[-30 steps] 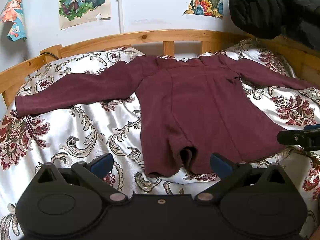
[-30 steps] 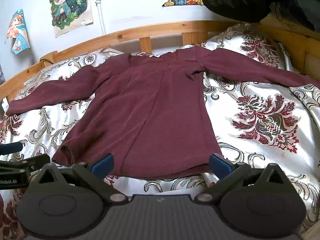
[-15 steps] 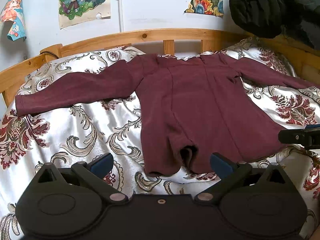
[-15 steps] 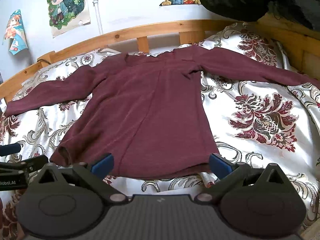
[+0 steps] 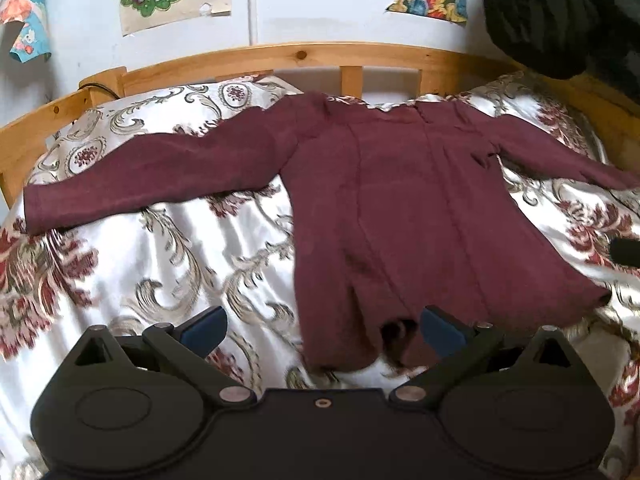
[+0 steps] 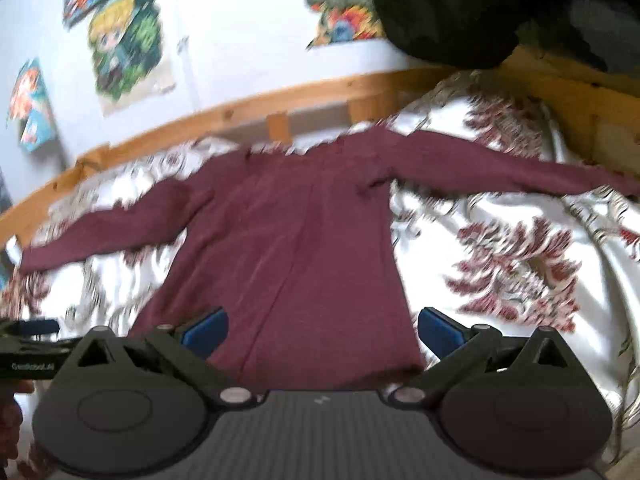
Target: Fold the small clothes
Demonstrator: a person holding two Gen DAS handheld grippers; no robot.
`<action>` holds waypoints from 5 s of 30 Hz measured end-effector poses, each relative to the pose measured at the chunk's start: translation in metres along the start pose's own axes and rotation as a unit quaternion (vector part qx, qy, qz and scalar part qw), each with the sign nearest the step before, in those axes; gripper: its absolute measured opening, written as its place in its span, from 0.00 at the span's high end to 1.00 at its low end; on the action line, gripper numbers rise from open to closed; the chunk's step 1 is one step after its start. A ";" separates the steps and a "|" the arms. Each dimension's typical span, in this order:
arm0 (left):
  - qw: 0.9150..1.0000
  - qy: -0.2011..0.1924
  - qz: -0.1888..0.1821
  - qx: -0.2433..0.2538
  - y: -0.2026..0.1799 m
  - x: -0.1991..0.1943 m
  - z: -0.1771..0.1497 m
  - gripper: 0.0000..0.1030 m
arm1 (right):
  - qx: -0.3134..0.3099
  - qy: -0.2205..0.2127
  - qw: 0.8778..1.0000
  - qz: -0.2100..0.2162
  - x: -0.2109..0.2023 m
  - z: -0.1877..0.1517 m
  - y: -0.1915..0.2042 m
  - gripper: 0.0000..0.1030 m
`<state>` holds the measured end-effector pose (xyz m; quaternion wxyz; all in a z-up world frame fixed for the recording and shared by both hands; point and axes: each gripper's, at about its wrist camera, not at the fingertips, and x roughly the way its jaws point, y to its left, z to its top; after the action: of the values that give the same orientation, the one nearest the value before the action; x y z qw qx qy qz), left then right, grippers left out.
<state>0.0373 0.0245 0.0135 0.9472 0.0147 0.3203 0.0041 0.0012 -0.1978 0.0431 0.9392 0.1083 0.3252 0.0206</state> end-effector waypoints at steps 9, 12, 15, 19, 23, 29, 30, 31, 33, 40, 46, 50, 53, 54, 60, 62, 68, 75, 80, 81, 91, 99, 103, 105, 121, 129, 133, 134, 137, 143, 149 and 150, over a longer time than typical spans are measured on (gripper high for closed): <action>1.000 -0.007 0.006 0.027 -0.003 -0.009 0.075 0.01 | 0.055 -0.055 0.997 0.001 0.008 0.064 -0.075 0.00; 1.000 -0.010 0.002 0.023 -0.012 -0.008 0.095 0.01 | 0.088 -0.075 0.991 -0.061 0.022 0.087 -0.108 0.00; 1.000 -0.014 -0.009 0.004 -0.025 -0.005 0.104 0.01 | 0.136 -0.086 0.981 -0.107 0.039 0.100 -0.144 0.00; 0.999 0.007 -0.046 -0.014 -0.044 0.005 0.098 0.01 | 0.129 -0.083 0.975 -0.161 0.056 0.113 -0.183 0.00; 0.997 0.019 -0.066 0.023 -0.061 0.011 0.088 0.01 | 0.116 -0.067 0.971 -0.200 0.061 0.117 -0.217 0.00; 0.993 0.026 -0.087 0.079 -0.077 0.020 0.078 0.01 | 0.033 0.021 0.970 -0.238 0.091 0.137 -0.254 0.05; 0.992 0.027 -0.094 0.083 -0.078 0.022 0.076 0.01 | 0.024 0.037 0.971 -0.236 0.098 0.140 -0.259 0.05; 0.991 0.029 -0.099 0.085 -0.078 0.023 0.074 0.01 | 0.015 0.051 0.971 -0.232 0.105 0.142 -0.263 0.07; 0.990 0.033 -0.108 0.088 -0.077 0.024 0.071 0.01 | -0.015 0.071 0.969 -0.235 0.117 0.147 -0.269 0.11; 0.990 0.052 -0.123 0.053 -0.059 0.023 0.064 0.01 | -0.105 0.145 0.958 -0.225 0.154 0.162 -0.278 0.18; 0.992 0.054 -0.117 0.005 -0.039 0.020 0.065 0.01 | -0.113 0.190 0.954 -0.201 0.166 0.167 -0.291 0.38; 0.991 0.053 -0.121 -0.019 -0.032 0.019 0.067 0.01 | -0.119 0.216 0.950 -0.194 0.170 0.172 -0.294 0.84; 0.991 0.047 -0.122 -0.021 -0.031 0.016 0.067 0.01 | -0.125 0.212 0.951 -0.188 0.166 0.179 -0.287 0.96; 0.991 0.044 -0.122 -0.020 -0.031 0.014 0.066 0.01 | -0.129 0.210 0.952 -0.183 0.163 0.182 -0.283 0.96; 0.992 0.034 -0.122 -0.027 -0.026 0.009 0.065 0.01 | -0.121 0.195 0.967 -0.107 0.127 0.206 -0.237 0.96; 0.991 0.035 -0.123 -0.032 -0.025 0.010 0.065 0.01 | -0.106 0.189 0.974 -0.062 0.109 0.215 -0.214 0.96; 0.991 0.031 -0.128 -0.031 -0.025 0.007 0.066 0.01 | -0.108 0.165 0.978 0.061 0.081 0.232 -0.132 0.96; 0.992 0.026 -0.118 -0.038 -0.020 0.002 0.064 0.01 | -0.115 0.148 0.969 0.162 0.116 0.217 -0.034 0.96; 0.992 0.030 -0.108 -0.050 -0.011 0.003 0.062 0.01 | -0.133 0.151 0.963 0.181 0.159 0.186 0.021 0.96; 0.993 0.032 -0.105 -0.052 -0.010 0.005 0.062 0.01 | -0.130 0.149 0.962 0.186 0.166 0.179 0.027 0.96; 0.993 0.058 -0.088 -0.048 -0.010 0.021 0.059 0.01 | -0.157 0.110 0.959 0.210 0.194 0.118 0.053 0.51; 0.994 0.073 -0.076 -0.015 -0.028 0.041 0.060 0.01 | -0.162 0.021 0.974 0.159 0.169 0.104 -0.003 0.27; 0.996 0.071 -0.060 0.008 -0.039 0.056 0.064 0.01 | -0.165 -0.005 0.984 0.069 0.186 0.107 -0.042 0.25; 0.996 0.067 -0.051 0.010 -0.042 0.068 0.068 0.01 | -0.135 -0.017 0.990 0.040 0.199 0.110 -0.065 0.25; 0.994 0.089 0.046 -0.035 -0.030 0.186 0.097 0.01 | 0.057 -0.074 0.993 0.070 0.290 0.142 -0.163 0.42; 0.987 0.132 0.054 -0.071 -0.027 0.213 0.091 0.01 | 0.136 -0.123 0.981 0.067 0.290 0.152 -0.186 0.92; 0.985 0.143 0.046 -0.085 -0.029 0.218 0.089 0.01 | 0.141 -0.083 0.985 0.060 0.303 0.152 -0.193 0.90; 0.985 0.143 0.045 -0.083 -0.028 0.218 0.089 0.01 | 0.150 -0.072 0.984 0.057 0.307 0.149 -0.195 0.87; 0.985 0.146 0.041 -0.086 -0.024 0.215 0.090 0.01 | 0.174 -0.073 0.980 0.069 0.307 0.146 -0.203 0.81; 0.984 0.144 0.025 -0.099 -0.013 0.195 0.089 0.01 | 0.145 -0.069 0.986 0.051 0.291 0.143 -0.192 0.45; 0.989 0.120 0.001 -0.090 0.000 0.157 0.086 0.01 | 0.061 -0.057 0.996 -0.015 0.262 0.127 -0.162 0.13; 0.989 0.115 0.000 -0.088 0.005 0.149 0.085 0.01 | 0.045 -0.056 0.997 -0.027 0.257 0.122 -0.157 0.12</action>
<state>0.2069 0.0301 -0.0089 0.9015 -0.0693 0.4260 0.0335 0.2740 -0.3465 -0.0530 0.9502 0.1429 0.2757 -0.0257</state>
